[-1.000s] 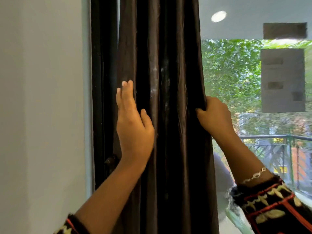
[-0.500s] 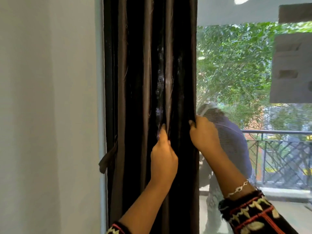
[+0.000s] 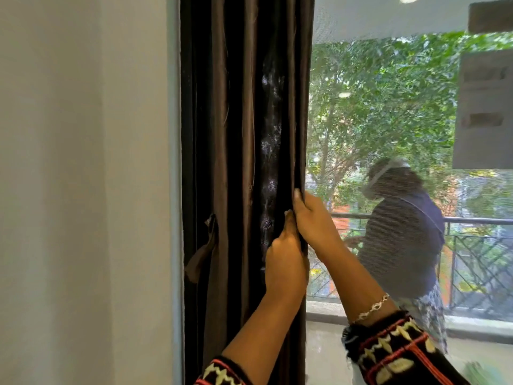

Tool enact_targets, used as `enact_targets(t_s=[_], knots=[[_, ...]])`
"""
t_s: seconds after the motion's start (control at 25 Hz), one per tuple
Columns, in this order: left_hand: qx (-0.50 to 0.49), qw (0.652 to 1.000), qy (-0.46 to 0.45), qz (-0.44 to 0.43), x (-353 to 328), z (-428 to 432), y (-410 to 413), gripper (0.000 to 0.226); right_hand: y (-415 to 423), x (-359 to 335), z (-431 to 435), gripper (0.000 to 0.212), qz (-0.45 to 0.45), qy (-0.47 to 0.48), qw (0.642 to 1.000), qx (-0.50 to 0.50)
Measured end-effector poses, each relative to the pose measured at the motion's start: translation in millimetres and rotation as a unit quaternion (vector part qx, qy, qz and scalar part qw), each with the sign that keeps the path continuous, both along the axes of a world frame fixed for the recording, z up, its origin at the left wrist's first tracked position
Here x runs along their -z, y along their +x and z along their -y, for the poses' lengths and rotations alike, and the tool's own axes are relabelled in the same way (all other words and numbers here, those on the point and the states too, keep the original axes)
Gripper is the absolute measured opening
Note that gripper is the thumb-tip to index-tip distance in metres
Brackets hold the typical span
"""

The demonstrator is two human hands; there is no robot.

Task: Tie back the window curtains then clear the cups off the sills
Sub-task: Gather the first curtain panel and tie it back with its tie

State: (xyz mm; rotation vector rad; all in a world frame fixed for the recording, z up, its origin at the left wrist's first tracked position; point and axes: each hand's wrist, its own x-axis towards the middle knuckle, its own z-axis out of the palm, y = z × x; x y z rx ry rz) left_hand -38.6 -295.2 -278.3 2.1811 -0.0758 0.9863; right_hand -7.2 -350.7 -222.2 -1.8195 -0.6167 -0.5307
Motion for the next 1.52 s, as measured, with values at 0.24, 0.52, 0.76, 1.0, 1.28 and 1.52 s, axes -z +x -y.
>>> enact_targets(t_s=[0.24,0.52,0.76,1.0,1.28,1.52], knots=[[0.004,0.998,0.037,0.058,16,-8,23,0.026,2,1,-9,0.036,0.018,-0.065,0.994,0.084],[-0.117,0.919,0.135,0.351,33,-30,7,0.048,11,8,-16,0.029,0.048,-0.068,0.99,0.118],[-0.041,0.981,-0.1,0.159,23,-46,5,0.062,10,9,-22,0.038,0.048,-0.071,0.988,0.129],[-0.068,0.996,0.025,0.053,26,-32,12,0.063,14,8,-29,0.034,0.03,-0.032,0.997,0.062],[-0.049,0.997,0.028,0.044,31,-26,33,0.045,16,16,-33,0.034,0.018,-0.014,0.999,-0.022],[-0.211,0.923,0.171,0.271,51,-39,21,0.058,23,18,-30,0.028,0.028,-0.024,0.997,0.069]])
